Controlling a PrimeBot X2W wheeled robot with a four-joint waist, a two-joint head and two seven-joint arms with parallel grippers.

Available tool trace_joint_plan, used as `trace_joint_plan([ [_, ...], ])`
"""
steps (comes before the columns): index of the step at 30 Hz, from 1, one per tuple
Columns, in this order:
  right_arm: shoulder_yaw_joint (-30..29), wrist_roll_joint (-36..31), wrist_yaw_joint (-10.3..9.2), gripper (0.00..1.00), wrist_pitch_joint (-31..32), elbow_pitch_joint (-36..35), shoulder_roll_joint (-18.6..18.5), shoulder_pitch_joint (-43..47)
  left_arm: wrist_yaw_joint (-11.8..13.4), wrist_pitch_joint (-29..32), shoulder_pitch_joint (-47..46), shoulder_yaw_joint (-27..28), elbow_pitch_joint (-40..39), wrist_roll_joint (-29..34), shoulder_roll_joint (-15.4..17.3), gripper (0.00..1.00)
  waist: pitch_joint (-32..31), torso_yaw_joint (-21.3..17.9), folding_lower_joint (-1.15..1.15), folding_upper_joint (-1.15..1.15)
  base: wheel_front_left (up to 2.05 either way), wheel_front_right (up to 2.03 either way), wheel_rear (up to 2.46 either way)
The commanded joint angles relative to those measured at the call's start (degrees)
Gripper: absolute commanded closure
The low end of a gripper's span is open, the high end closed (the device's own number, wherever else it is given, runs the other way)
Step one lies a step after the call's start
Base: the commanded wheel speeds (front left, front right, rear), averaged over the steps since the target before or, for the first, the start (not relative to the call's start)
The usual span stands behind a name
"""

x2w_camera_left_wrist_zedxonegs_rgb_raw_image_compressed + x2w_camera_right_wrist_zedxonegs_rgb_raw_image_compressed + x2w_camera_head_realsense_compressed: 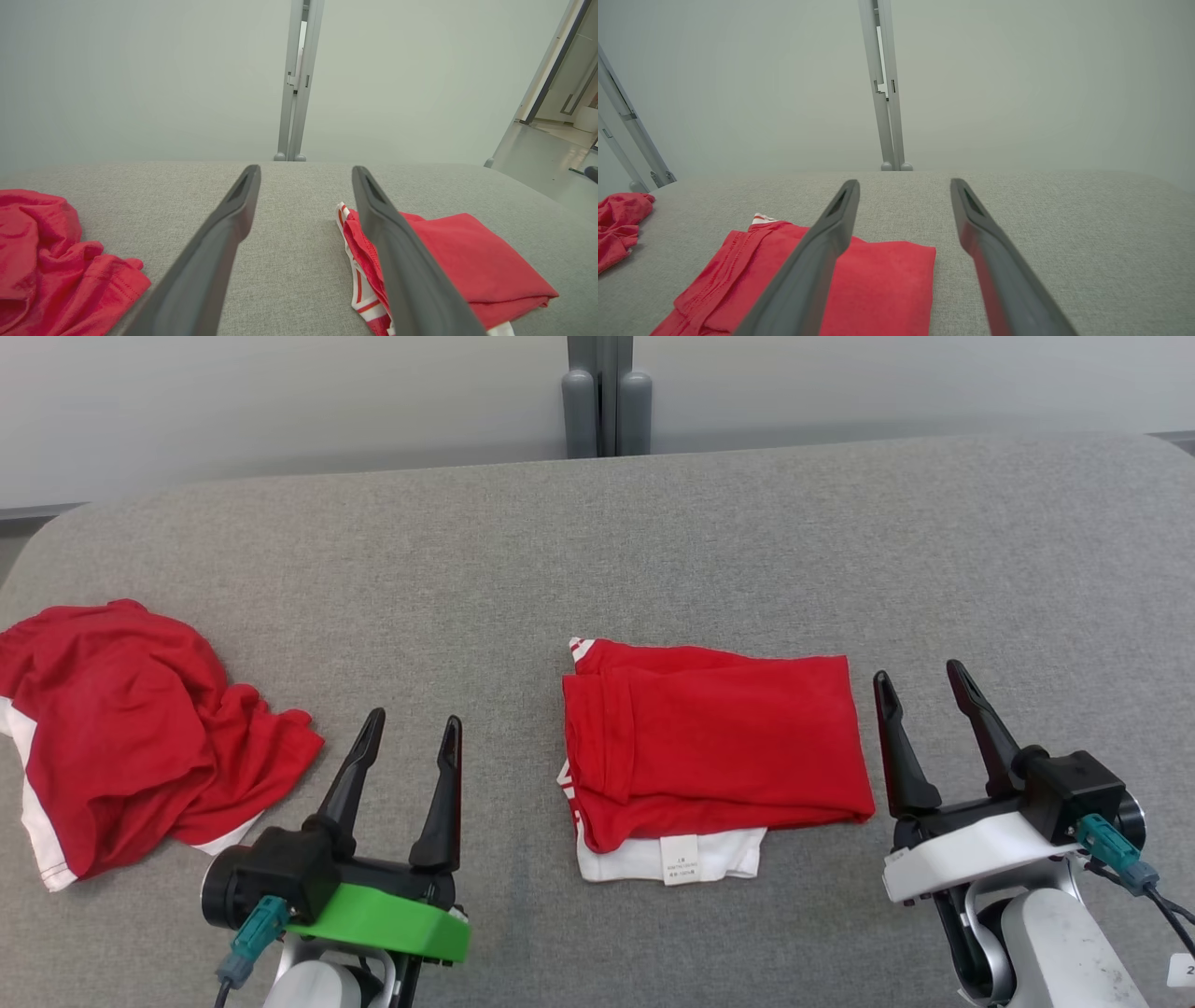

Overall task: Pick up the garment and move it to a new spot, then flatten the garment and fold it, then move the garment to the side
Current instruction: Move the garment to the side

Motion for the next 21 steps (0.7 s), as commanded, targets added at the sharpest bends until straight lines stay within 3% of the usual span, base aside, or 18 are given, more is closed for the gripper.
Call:
trace_joint_plan([
  [1, 0.0, -0.5, -0.04, 0.00, -0.2, -0.3, 0.1, 0.5, -0.2, 0.0, 0.9, -0.1, 0.0, 0.0, 0.1, 0.00, 0.1, 0.1, 0.00, 0.00, 0.00, 0.00, 0.00],
  [13, -4.4, -3.2, -0.04, 0.00, -0.2, 4.2, 1.3, -1.1, -0.2, 0.0, -1.8, -2.5, -0.2, -0.2, 0.1, 0.00, 3.8, 1.6, 0.00, 0.00, 0.00, 0.00, 0.00],
  [21, -4.8, 0.6, -0.04, 0.00, 0.1, 14.4, 1.8, -4.3, -0.2, 0.0, -3.9, -3.8, -0.4, -0.5, 0.1, 0.00, 6.9, 3.5, 0.00, 0.00, 0.00, 0.00, 0.00],
])
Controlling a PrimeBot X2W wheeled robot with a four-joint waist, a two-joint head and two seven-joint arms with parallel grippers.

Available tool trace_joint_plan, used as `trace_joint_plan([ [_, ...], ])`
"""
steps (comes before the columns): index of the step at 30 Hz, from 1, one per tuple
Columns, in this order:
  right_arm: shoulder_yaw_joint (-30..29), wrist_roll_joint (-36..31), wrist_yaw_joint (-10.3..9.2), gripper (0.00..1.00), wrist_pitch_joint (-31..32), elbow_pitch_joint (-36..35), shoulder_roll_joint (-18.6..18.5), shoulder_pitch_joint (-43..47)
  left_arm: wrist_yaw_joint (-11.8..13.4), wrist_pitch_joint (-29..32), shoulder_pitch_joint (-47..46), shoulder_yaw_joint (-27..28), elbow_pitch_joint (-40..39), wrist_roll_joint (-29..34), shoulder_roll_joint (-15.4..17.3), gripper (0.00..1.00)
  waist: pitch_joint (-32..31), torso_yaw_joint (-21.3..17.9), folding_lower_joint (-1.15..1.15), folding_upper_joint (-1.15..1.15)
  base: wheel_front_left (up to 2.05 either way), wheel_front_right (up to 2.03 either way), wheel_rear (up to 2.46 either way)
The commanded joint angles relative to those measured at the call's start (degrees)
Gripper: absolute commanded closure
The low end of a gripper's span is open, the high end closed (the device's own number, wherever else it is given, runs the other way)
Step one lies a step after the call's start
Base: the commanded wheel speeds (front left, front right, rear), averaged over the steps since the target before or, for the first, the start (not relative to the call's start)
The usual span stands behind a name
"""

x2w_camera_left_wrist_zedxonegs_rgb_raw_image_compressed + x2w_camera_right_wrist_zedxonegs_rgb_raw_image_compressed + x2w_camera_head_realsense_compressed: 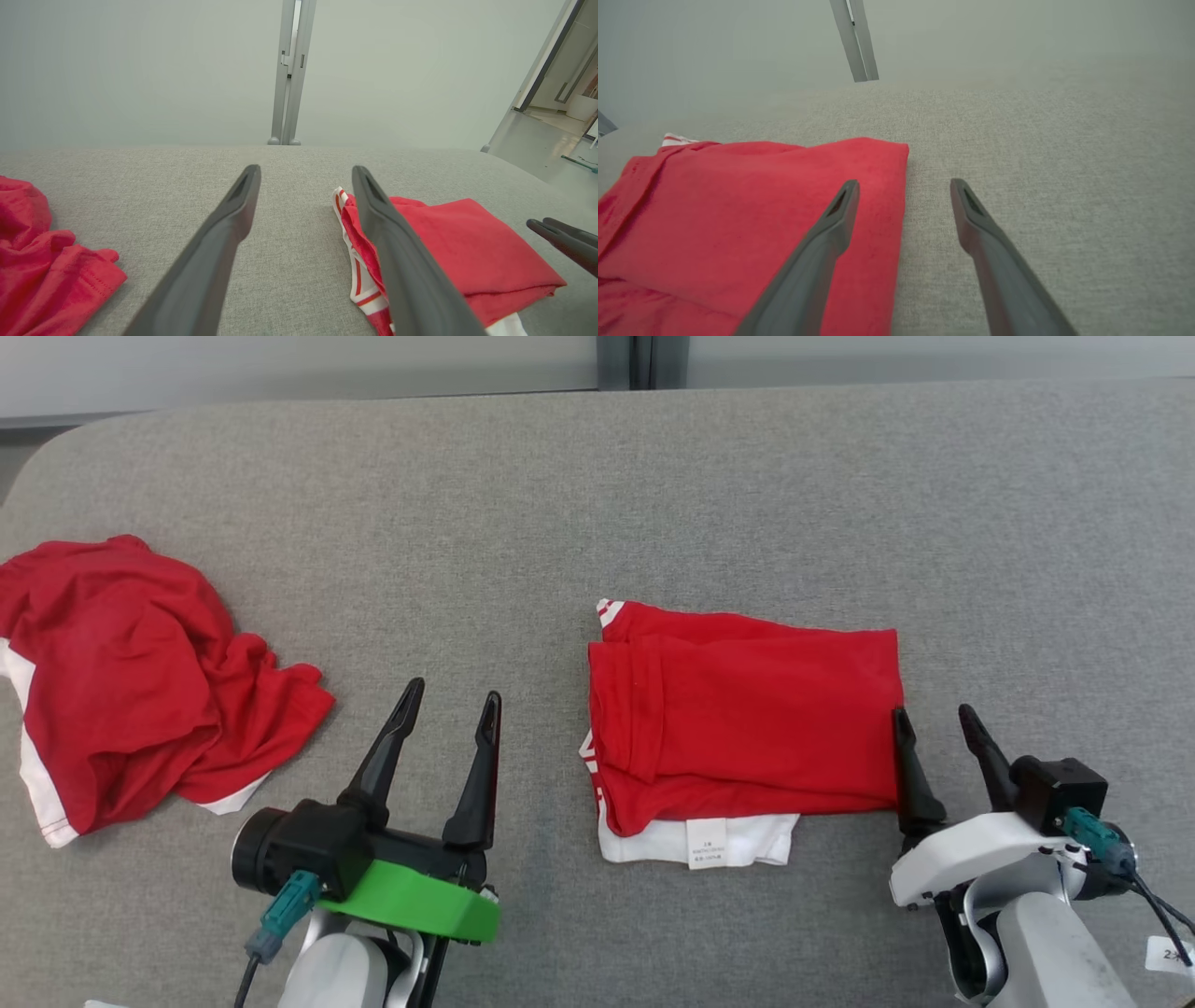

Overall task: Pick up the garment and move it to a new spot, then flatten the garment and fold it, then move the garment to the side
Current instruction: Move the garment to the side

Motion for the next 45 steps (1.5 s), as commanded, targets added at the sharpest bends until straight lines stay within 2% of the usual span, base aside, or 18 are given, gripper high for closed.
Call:
trace_joint_plan([
  [1, 0.4, 0.5, -0.04, 0.00, 0.2, 1.7, 0.0, -1.4, -0.2, 0.0, -1.2, -0.2, -0.1, -0.5, 0.1, 0.00, 1.2, 1.1, 0.00, 0.00, 0.00, 0.00, 0.00],
  [8, 2.6, 3.5, -0.04, 0.00, 0.2, 12.0, 0.0, -6.6, -0.2, 0.0, -2.3, -0.7, 0.0, -0.5, 0.1, 0.00, 2.7, 2.3, 0.00, 0.00, 0.00, 0.00, 0.00],
  [9, 3.1, 3.7, -0.04, 0.09, 0.2, 12.7, 0.0, -6.9, -0.2, 0.0, -2.3, -0.7, 0.1, -0.4, 0.1, 0.00, 2.6, 2.3, 0.00, 0.00, 0.00, 0.00, 0.00],
  [10, 3.6, 3.5, -0.02, 0.96, 0.2, 13.3, 0.0, -7.3, -0.2, 0.0, -2.2, -0.7, 0.1, -0.4, 0.1, 0.00, 2.6, 2.2, 0.00, 0.00, 0.00, 0.00, 0.00],
  [11, 3.8, 2.8, -0.01, 1.00, 0.1, 13.6, 0.0, -7.6, -0.2, 0.0, -2.2, -0.7, 0.2, -0.4, 0.1, 0.00, 2.5, 2.1, 0.00, 0.00, 0.00, 0.00, 0.00],
  [19, 5.5, -3.4, -0.04, 1.00, -0.1, 13.5, -0.6, -10.7, -0.2, 0.0, -2.2, -1.1, -0.6, 0.6, 0.1, 0.00, 2.1, -0.8, 0.00, 0.00, 0.00, 0.00, 0.00],
  [23, 6.8, -5.3, -0.05, 1.00, -0.2, 12.3, -2.7, -11.9, -0.2, 0.0, -2.4, -1.3, -1.2, 1.1, 0.1, 0.00, 2.5, -3.5, 0.00, 0.00, 0.00, 0.00, 0.00],
  [27, 9.0, -6.8, -0.05, 1.00, -0.2, 11.7, -6.3, -13.9, -0.2, 0.0, -3.3, -2.4, -1.7, 1.9, 0.6, 0.00, 3.6, -6.3, 0.00, 0.00, 0.00, 0.00, 0.00],
  [37, 11.3, -5.9, -0.06, 1.00, -0.2, 12.2, -16.5, -21.9, -0.2, 0.0, -8.8, -6.9, -3.4, 3.1, 5.7, 0.00, 11.3, -13.9, 0.00, 0.00, 0.00, 0.00, 0.00],
  [45, 10.0, -5.9, -0.06, 1.00, -0.2, 14.3, -20.9, -30.8, -0.2, 0.0, -16.8, -11.7, -5.4, 3.9, 11.5, 0.00, 20.4, -19.2, 0.00, 0.00, 0.00, 0.00, 0.00],
])
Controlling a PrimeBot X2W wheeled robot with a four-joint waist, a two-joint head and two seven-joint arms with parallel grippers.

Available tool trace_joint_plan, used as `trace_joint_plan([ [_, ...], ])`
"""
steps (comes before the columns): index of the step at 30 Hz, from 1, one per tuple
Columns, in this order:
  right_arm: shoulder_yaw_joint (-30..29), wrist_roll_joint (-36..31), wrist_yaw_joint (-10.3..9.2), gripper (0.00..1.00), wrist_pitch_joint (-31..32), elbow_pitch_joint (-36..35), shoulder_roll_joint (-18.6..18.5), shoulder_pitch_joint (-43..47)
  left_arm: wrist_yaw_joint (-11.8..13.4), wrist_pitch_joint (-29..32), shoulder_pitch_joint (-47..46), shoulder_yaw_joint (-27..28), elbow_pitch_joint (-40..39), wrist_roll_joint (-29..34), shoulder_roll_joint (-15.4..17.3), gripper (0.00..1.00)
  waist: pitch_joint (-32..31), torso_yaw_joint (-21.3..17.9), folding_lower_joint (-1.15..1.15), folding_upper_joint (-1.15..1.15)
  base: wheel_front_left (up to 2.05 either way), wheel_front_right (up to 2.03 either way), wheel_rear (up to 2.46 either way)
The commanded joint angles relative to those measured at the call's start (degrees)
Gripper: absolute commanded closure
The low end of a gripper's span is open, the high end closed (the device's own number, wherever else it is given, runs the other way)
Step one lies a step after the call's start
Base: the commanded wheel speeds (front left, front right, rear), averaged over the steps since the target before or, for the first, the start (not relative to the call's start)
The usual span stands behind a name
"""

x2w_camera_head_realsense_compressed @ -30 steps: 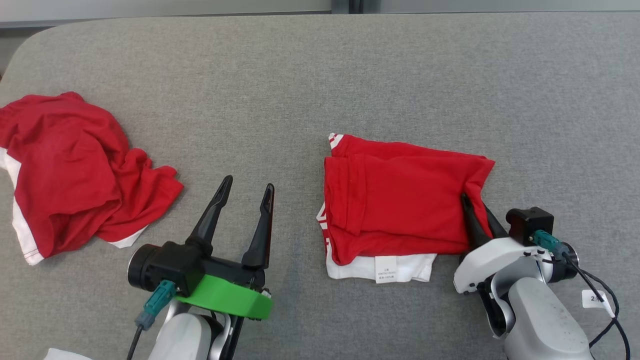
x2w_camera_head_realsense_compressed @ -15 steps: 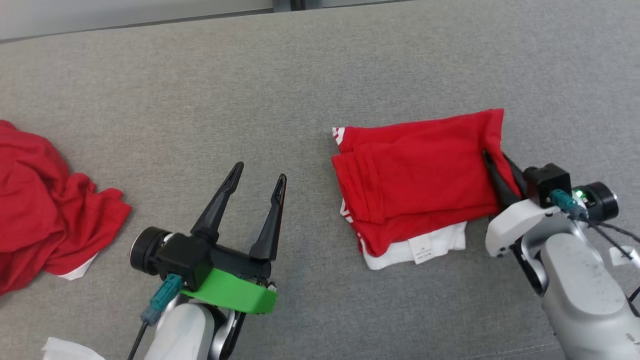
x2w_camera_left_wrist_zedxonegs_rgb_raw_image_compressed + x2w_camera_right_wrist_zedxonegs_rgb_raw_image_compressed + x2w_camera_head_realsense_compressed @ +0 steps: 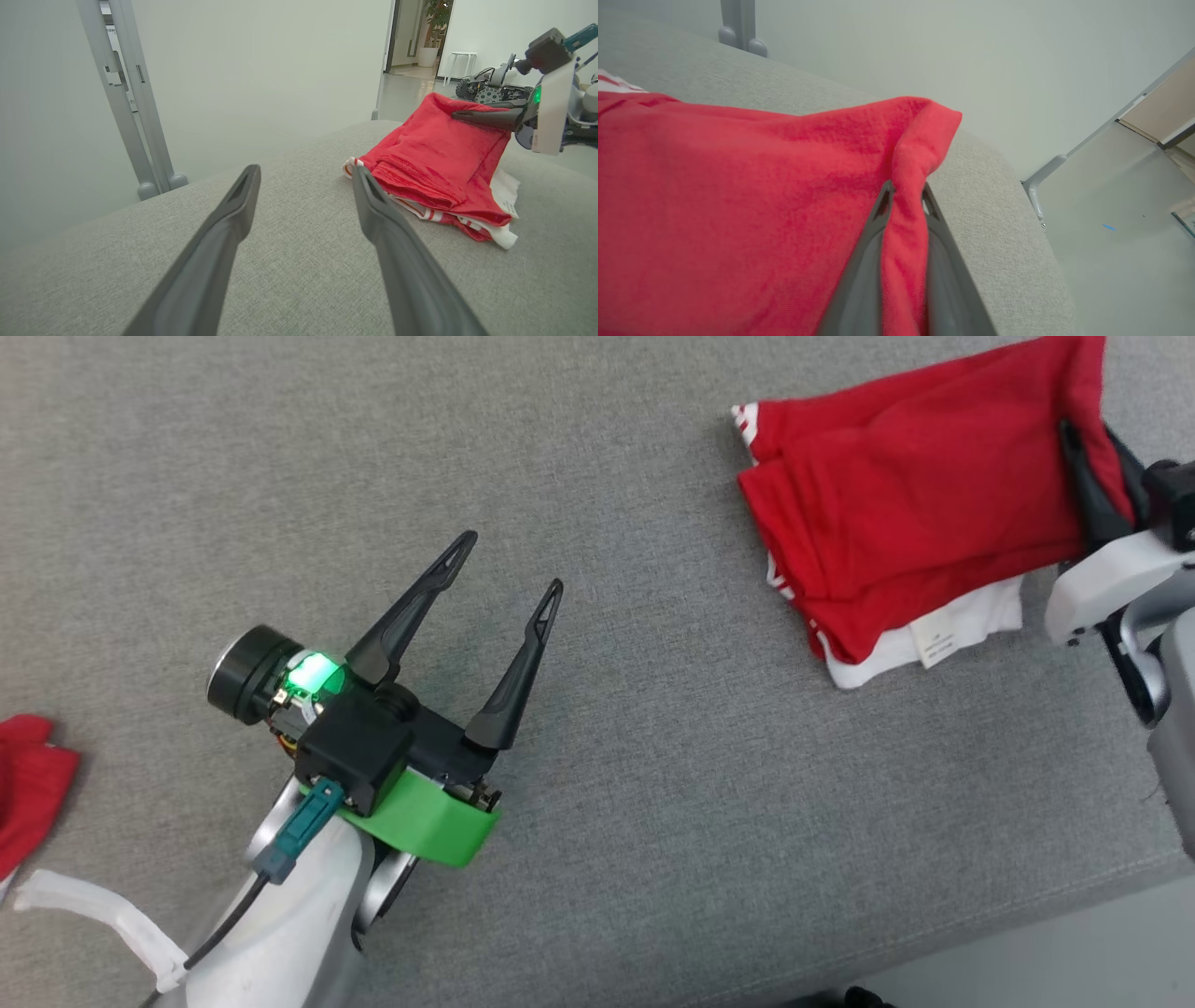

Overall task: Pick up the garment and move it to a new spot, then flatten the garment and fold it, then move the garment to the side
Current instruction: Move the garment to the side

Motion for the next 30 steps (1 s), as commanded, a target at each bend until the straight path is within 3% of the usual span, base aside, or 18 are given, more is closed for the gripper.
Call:
trace_joint_plan([
  [1, -0.9, -0.1, -0.08, 1.00, -0.2, 0.8, -0.9, -1.9, -0.2, 0.0, -2.4, -0.9, -0.5, 0.3, 1.2, 0.00, 7.3, -5.3, 0.00, 0.00, 0.00, 0.00, 0.00],
  [4, -2.6, -0.9, -0.08, 1.00, -0.2, 2.9, -2.5, -4.6, -0.2, 0.0, -6.2, -3.3, -1.5, -0.2, 3.0, 0.00, 9.8, -5.8, 0.00, 0.00, 0.00, 0.00, 0.00],
  [11, -8.5, -3.5, -0.09, 1.00, -0.2, 5.5, -5.8, -8.8, -0.1, 0.0, -12.0, -2.8, -2.5, -1.3, 5.1, 0.00, 12.5, -5.2, 0.00, 0.00, 0.00, 0.00, 0.00],
  [18, -13.4, -6.3, -0.09, 1.00, -0.2, 6.5, -6.6, -10.1, -0.1, 0.0, -12.0, -1.6, -3.0, -1.7, 5.0, 0.00, 12.4, -3.3, 0.00, 0.00, 0.00, 0.00, 0.00],
  [19, -13.9, -6.8, -0.09, 0.54, -0.2, 6.2, -6.7, -10.2, -0.1, 0.0, -11.7, -1.5, -3.0, -1.7, 4.8, 0.00, 12.1, -3.1, 0.00, 0.00, 0.00, 0.00, 0.00],
  [20, -14.5, -7.2, -0.09, 0.00, -0.2, 6.0, -6.7, -10.0, -0.1, 0.0, -11.3, -1.4, -3.0, -1.7, 4.6, 0.00, 11.8, -2.8, 0.00, 0.00, 0.00, 0.00, 0.00],
  [30, -17.4, -10.8, -0.08, 0.00, -0.2, 0.7, -5.7, -7.3, -0.1, 0.0, -7.8, 0.3, -1.8, -3.0, 0.4, 0.00, 4.3, 0.5, 0.00, 0.00, 0.00, 0.00, 0.00],
])
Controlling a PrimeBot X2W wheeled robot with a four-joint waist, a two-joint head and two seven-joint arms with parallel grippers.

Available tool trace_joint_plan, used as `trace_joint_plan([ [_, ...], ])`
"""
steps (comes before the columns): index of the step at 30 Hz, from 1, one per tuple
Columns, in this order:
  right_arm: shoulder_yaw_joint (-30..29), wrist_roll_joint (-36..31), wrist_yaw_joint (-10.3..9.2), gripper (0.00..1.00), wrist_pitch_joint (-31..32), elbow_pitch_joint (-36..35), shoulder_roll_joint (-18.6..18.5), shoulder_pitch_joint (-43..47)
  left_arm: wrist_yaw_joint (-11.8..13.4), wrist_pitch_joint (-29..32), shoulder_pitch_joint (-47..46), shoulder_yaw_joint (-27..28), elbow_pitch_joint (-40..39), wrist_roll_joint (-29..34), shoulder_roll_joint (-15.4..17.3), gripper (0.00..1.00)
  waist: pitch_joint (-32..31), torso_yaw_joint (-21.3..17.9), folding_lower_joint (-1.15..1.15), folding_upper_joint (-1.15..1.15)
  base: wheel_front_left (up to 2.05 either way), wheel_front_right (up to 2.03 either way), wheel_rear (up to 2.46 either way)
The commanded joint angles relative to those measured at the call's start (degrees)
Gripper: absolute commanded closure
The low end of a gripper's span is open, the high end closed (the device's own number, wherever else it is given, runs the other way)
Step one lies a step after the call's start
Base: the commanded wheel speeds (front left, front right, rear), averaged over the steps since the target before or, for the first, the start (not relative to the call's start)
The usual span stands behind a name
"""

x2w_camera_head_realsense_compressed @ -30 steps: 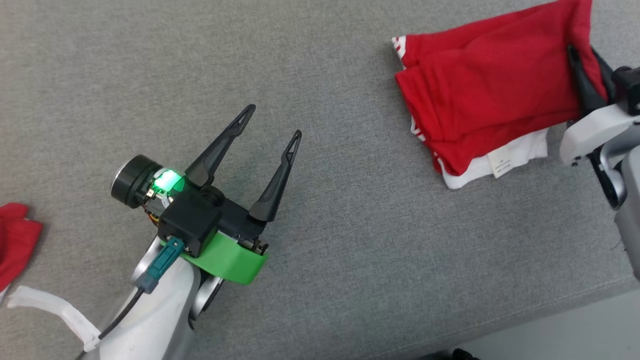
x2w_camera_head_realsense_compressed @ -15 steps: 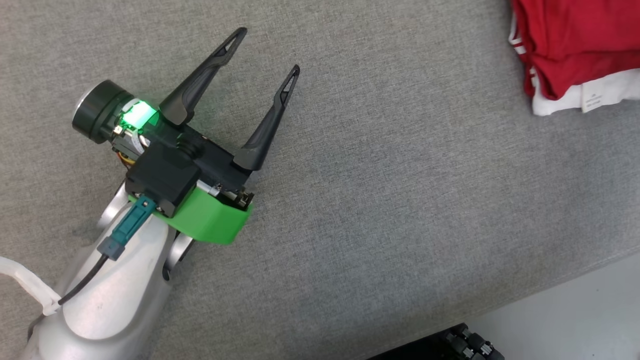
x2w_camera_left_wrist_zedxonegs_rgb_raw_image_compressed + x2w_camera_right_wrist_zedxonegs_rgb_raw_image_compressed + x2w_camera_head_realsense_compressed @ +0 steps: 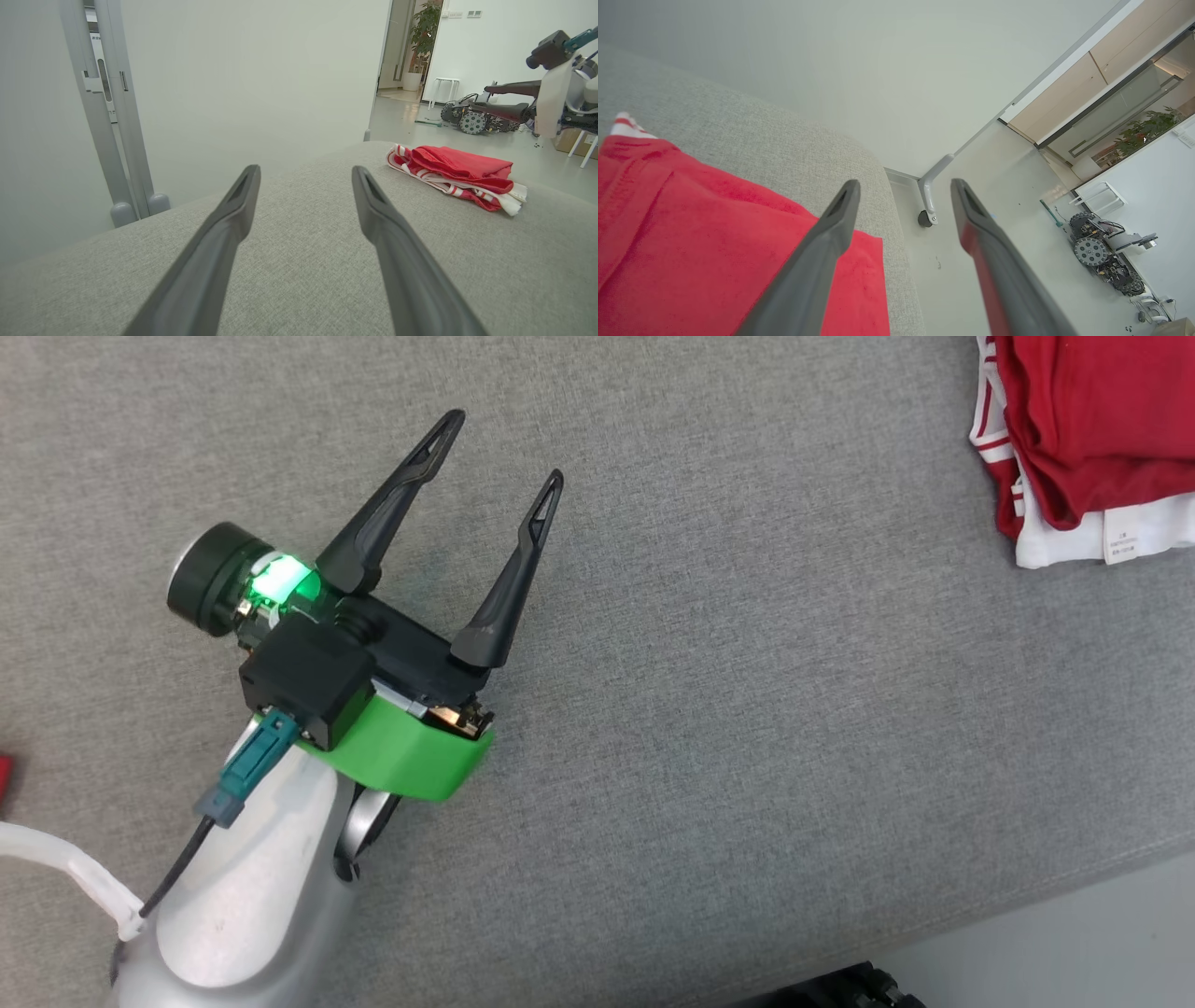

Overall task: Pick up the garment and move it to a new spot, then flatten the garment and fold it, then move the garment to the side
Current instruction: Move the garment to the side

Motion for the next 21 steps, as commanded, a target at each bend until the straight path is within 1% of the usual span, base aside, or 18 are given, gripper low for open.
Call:
trace_joint_plan([
  [1, -0.5, 0.4, -0.08, 0.00, -0.2, -1.9, 1.0, 0.9, 0.0, 0.0, 1.7, 0.7, 0.7, -0.9, -0.7, 0.00, -4.4, 2.3, -0.01, 0.00, 0.00, 0.00, 0.00],
  [6, -0.1, 1.8, -0.08, 0.00, -0.2, -8.1, 4.1, 4.2, 0.0, 0.0, 5.3, 3.1, 1.5, -1.5, -3.1, 0.00, -10.2, 4.8, -0.01, 0.00, 0.00, 0.00, 0.00],
  [9, -2.2, 5.5, -0.07, 0.00, -0.2, -12.1, 8.5, 6.5, 0.0, 0.0, 8.2, 5.3, 2.2, -1.4, -4.8, 0.00, -13.3, 6.7, -0.01, 0.00, 0.00, 0.00, 0.00],
  [12, -1.7, 7.6, -0.07, 0.00, -0.2, -16.0, 12.7, 10.5, 0.0, 0.0, 10.8, 6.9, 3.5, -0.4, -6.4, 0.00, -16.0, 8.6, -0.01, 0.00, 0.00, 0.00, 0.00],
  [15, 0.4, 7.5, -0.07, 0.00, -0.2, -19.5, 16.2, 15.4, 0.0, 0.0, 13.6, 9.8, 4.1, -0.5, -8.2, 0.00, -18.4, 10.5, -0.01, 0.00, 0.00, 0.00, 0.00],
  [17, 2.1, 8.5, -0.07, 0.00, -0.2, -21.1, 18.6, 18.5, 0.0, 0.0, 15.2, 11.3, 4.3, -0.5, -9.0, 0.00, -19.7, 11.7, -0.01, 0.00, 0.00, 0.00, 0.00],
  [21, 4.9, 9.9, -0.07, 0.00, -0.2, -24.3, 21.9, 23.9, 0.0, 0.0, 18.4, 14.2, 4.6, -0.8, -10.0, 0.00, -22.2, 13.2, -0.01, 0.00, 0.00, 0.00, 0.00],
])
